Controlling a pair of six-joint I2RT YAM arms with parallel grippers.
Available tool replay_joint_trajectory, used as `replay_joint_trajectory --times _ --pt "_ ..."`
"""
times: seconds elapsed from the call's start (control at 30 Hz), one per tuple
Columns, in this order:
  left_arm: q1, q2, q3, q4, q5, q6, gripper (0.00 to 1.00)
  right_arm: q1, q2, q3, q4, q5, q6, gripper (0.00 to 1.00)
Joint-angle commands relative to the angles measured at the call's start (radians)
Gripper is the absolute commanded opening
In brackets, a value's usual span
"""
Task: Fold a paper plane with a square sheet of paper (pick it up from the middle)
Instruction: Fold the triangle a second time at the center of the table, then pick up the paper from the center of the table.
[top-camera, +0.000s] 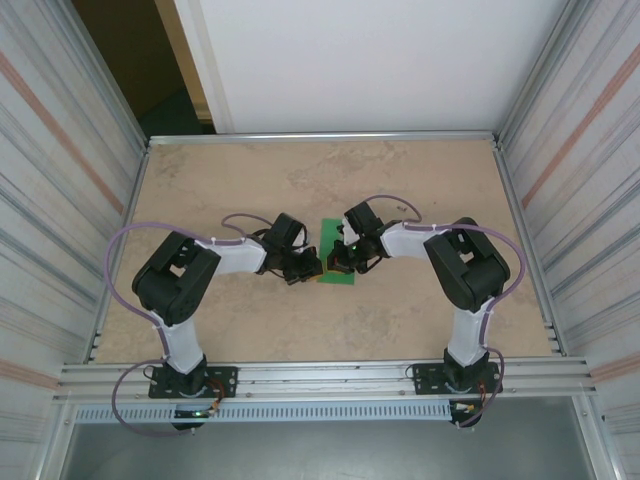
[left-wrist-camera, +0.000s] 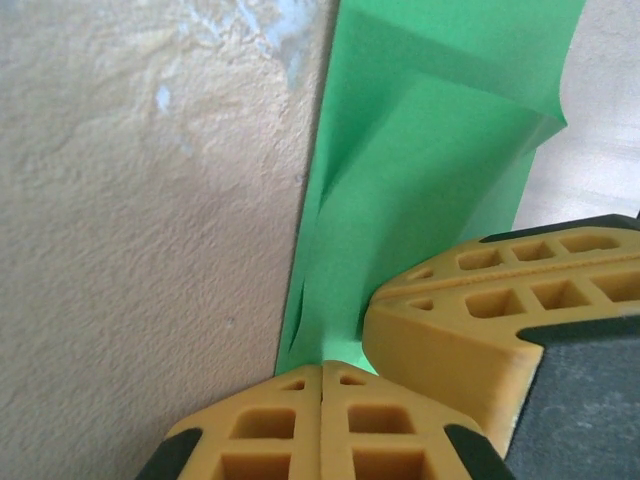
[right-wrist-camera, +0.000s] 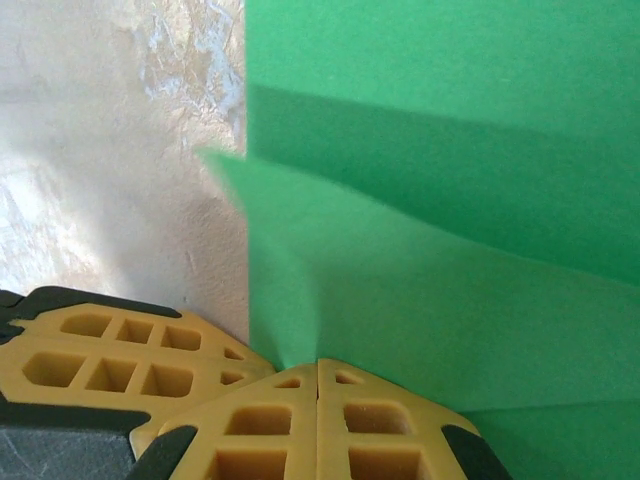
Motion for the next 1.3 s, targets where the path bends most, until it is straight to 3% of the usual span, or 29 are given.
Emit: replay_joint_trajectory --times 0.0,0.67,0.97,1.27 --pt "-0.003 0.027 -0.033 -0.079 -0.042 0.001 0.03 -0.015 0.024 0.016 -0.019 0.023 -0.031 0.02" --pt "0.003 0.014 -0.038 -0.111 -0.037 0.007 0.03 -0.310 0.009 0.039 -0.054 0.025 -0.117 0.02" --pt "-0.003 -0.060 0.111 -0.108 0.015 0.036 0.09 -0.255 -0.199 0.015 -0.120 0.067 -0.104 0.08" --pt "0.002 -0.028 0.157 -0.099 -0.010 0.052 0.12 -0.136 -0.249 -0.101 -0.016 0.058 0.055 0.27"
